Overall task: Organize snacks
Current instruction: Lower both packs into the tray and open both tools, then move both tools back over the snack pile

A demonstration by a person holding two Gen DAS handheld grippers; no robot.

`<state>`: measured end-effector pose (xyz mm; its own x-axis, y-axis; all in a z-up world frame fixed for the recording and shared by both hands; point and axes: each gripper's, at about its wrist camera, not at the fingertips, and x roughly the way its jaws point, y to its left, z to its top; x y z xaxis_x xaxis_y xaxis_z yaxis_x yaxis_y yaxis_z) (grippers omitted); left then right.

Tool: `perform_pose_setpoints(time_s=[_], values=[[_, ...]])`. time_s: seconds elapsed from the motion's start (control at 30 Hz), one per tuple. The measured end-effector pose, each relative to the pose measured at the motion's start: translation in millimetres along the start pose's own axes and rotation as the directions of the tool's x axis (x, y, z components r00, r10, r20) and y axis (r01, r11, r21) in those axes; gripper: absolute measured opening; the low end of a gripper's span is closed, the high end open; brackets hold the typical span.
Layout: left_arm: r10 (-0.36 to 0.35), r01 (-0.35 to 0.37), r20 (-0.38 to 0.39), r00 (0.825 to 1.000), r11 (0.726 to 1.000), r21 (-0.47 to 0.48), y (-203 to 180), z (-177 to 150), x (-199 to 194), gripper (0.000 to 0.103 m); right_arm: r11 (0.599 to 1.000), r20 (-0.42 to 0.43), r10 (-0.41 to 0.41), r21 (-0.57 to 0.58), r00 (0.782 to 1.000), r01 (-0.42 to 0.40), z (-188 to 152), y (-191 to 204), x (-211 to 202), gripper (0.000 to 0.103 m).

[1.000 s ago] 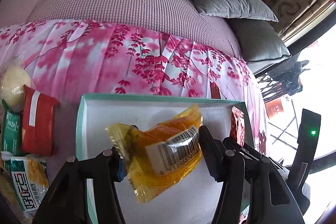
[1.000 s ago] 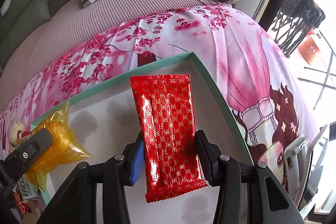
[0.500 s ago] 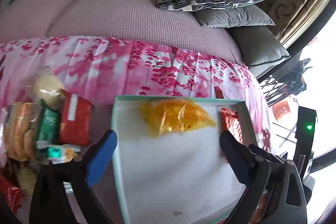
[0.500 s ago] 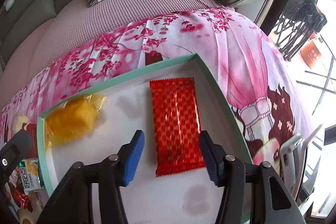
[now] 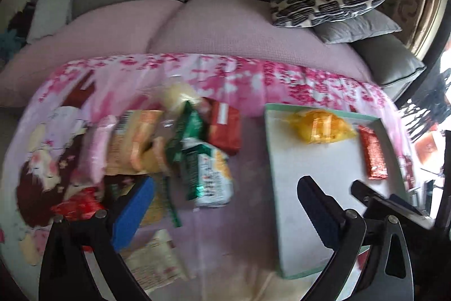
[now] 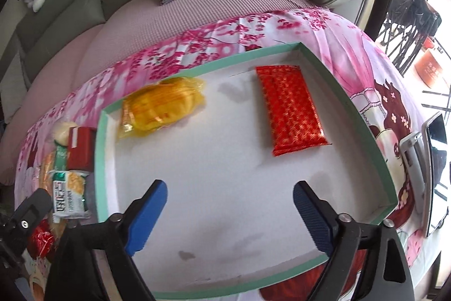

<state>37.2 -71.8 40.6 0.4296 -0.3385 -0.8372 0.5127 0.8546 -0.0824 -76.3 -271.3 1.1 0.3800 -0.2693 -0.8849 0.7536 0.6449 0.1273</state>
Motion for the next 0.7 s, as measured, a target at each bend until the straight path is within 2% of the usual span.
perform_pose_setpoints(time_s=[0.1, 0.33, 0.7], values=[[0.087, -0.087, 0.010, 0.996, 0.996, 0.007, 12, -7, -4, 0.101, 1.000, 0.018, 0.017, 0.002, 1.000, -0.017, -8, 10, -6, 0.103], [0.166, -0.166, -0.022, 0.986, 0.986, 0.034, 33, -13, -7, 0.101, 0.999, -0.002, 0.036, -0.026, 0.999, -0.036, -24, 40, -3, 0.103], [0.273, -0.277, -0.110, 0.956, 0.961, -0.023, 82, -11, -4, 0.101, 0.991, -0.012, 0.045, -0.126, 0.999, -0.046, -39, 88, -3, 0.103]])
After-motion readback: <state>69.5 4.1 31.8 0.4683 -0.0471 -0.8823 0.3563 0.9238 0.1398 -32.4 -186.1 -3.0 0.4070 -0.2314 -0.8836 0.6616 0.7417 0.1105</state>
